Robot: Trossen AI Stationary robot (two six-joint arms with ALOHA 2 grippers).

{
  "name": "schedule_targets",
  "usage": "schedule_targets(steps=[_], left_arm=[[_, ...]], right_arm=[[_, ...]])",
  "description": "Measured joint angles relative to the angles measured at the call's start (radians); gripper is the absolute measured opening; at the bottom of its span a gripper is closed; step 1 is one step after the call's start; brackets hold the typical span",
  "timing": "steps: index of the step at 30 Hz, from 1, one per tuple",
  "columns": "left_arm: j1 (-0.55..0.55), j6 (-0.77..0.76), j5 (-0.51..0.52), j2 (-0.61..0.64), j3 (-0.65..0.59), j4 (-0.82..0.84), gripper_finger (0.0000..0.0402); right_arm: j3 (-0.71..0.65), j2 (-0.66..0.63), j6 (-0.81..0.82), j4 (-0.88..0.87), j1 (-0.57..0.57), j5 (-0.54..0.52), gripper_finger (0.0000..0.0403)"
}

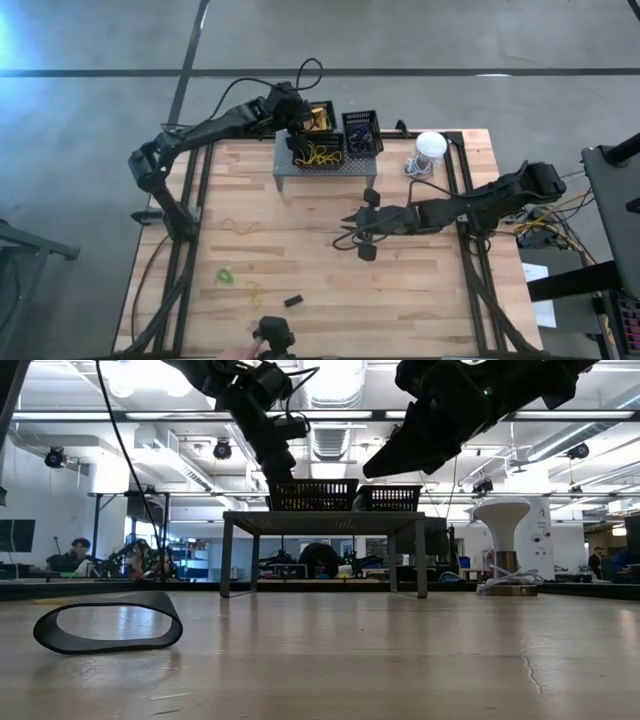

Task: Pick & Place Office Desk Supplies
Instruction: Put the crayon box in the top left black bin

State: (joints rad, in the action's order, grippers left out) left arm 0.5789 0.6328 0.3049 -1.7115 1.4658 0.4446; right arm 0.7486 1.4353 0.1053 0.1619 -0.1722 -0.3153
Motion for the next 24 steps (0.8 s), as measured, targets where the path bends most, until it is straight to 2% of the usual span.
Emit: schedule_targets(steps=[6, 11, 15, 24], left_arm=[[-0.003, 0.011, -0.023, 0.0, 0.0, 0.023, 0.012], [-0.001, 0.068, -0.101, 0.0, 0.0, 0.029, 0.0119], [-0.001, 0.073, -0.104, 0.0, 0.0, 0.003, 0.012], [-0.001, 0.127, -0.104, 0.008, 0.0, 0.01, 0.0168]], right_arm=[[0.0, 0.0, 0.0, 0.0, 0.0, 0.0, 0.0075], [0.0, 0.0, 0.0, 0.0, 0.0, 0.0, 0.0079], [0.0, 0.0, 0.0, 0.0, 0.0, 0.0, 0.0076], [-0.001, 0.0, 0.0, 0.0, 0.0, 0.0, 0.0069]])
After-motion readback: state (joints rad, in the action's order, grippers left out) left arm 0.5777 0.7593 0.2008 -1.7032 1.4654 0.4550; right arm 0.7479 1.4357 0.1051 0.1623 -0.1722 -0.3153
